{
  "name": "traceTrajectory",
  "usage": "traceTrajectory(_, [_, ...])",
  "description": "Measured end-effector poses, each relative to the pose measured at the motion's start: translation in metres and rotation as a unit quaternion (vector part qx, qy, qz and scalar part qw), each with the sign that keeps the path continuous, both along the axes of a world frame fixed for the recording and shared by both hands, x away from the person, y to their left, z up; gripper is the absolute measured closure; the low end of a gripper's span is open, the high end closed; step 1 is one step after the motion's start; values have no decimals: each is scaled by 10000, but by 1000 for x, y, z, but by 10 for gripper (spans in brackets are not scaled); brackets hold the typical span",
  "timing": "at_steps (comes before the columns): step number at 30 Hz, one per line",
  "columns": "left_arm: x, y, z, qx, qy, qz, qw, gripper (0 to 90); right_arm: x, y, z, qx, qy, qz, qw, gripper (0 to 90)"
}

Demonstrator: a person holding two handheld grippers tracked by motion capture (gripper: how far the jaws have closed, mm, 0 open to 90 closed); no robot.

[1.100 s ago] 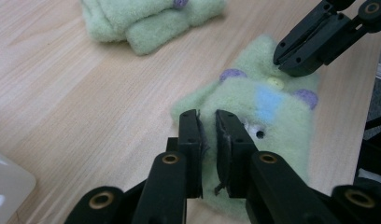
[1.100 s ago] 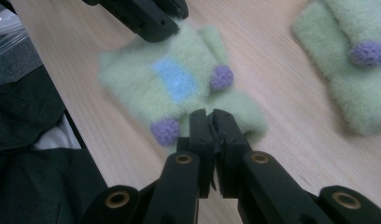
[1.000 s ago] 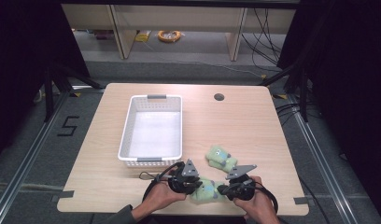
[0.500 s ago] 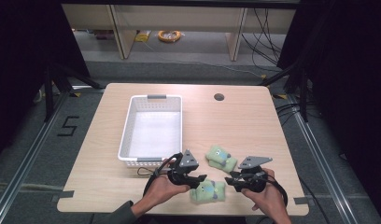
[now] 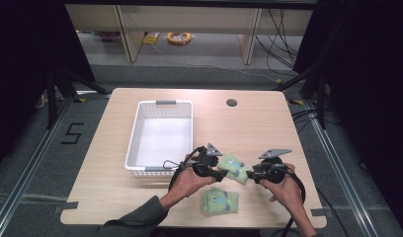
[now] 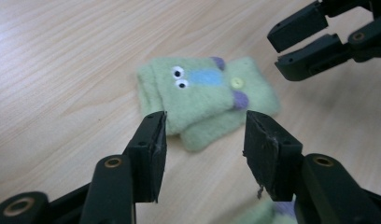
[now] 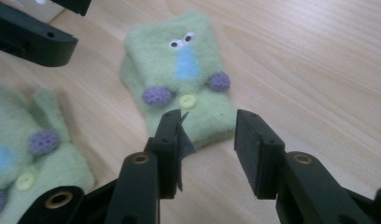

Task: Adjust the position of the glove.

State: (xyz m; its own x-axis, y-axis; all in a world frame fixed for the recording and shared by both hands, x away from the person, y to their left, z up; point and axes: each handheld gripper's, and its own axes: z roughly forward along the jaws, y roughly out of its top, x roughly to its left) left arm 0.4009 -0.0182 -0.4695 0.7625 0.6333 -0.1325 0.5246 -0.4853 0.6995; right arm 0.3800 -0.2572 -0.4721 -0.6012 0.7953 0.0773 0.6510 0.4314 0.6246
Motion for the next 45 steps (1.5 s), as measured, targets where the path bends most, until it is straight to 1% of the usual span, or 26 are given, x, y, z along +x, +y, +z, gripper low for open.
traceTrajectory(1, [4,-1,-2,-1,43,48,10000,491,2,2,0,-18,180,-69,9998,626])
traceTrajectory(4, [11,-4,-4,74,94,94,9999,489,9,4,-5,1,158,-89,9998,622])
traceTrajectory(6, [16,-6,-5,159,122,111,9997,488,12,4,-6,-91,184,-68,9998,616])
traceTrajectory(7, [18,-7,-6,133,124,215,9996,488,13,5,-5,-57,285,-110,9995,614])
traceTrajectory(9, [23,-9,-9,85,231,241,9994,489,16,5,-7,-52,237,-71,9997,613])
traceTrajectory(12, [27,-13,-11,133,267,291,9991,486,18,7,-8,-66,277,-91,9996,609])
traceTrajectory(15, [31,-17,-14,264,249,336,9988,483,21,6,-12,-135,350,-123,9992,601])
traceTrajectory(16, [33,-17,-15,346,290,311,9985,481,23,5,-13,-156,311,-86,9994,601])
traceTrajectory(17, [34,-18,-18,292,361,376,9982,477,23,5,-13,-131,370,-129,9991,600])
traceTrajectory(20, [36,-20,-21,301,392,373,9981,476,24,7,-16,-149,293,-103,9994,601])
traceTrajectory(22, [36,-21,-24,379,407,310,9980,481,25,7,-15,-198,377,-67,9991,601])
traceTrajectory(23, [36,-22,-25,377,395,312,9980,480,26,7,-16,-124,357,-87,9992,602])
traceTrajectory(24, [36,-22,-26,366,407,347,9979,482,27,6,-16,-175,413,-46,9990,602])
traceTrajectory(25, [36,-23,-26,373,416,320,9979,484,26,6,-15,-163,519,-116,9984,602])
traceTrajectory(26, [37,-23,-25,449,386,231,9980,493,28,5,-16,-128,493,-68,9987,602])
traceTrajectory(27, [36,-25,-26,397,368,307,9981,503,29,4,-17,-87,462,-71,9989,602])
traceTrajectory(28, [35,-25,-26,431,372,224,9981,516,28,5,-17,-37,569,-150,9983,604])
traceTrajectory(29, [34,-27,-26,431,344,235,9982,534,30,3,-18,-56,530,-86,9985,609])
traceTrajectory(32, [33,-27,-27,476,265,156,9984,578,29,4,-18,57,700,-134,9974,642])
traceTrajectory(34, [31,-27,-26,478,353,80,9982,637,32,2,-20,119,630,-22,9979,673])
traceTrajectory(35, [29,-28,-26,475,263,110,9985,666,33,2,-21,208,645,-37,9977,701])
traceTrajectory(37, [26,-30,-26,539,84,-26,9985,708,34,1,-21,288,712,94,9970,773])
traceTrajectory(38, [26,-29,-25,570,92,-156,9982,724,34,1,-21,301,720,120,9969,787])
traceTrajectory(39, [25,-28,-24,537,100,-202,9983,738,35,1,-21,292,706,154,9970,798])
traceTrajectory(41, [21,-26,-25,450,-17,-182,9988,753,32,3,-20,305,680,120,9971,810])
traceTrajectory(45, [11,-17,-18,269,-21,-297,9992,761,28,6,-14,113,608,245,9978,818])
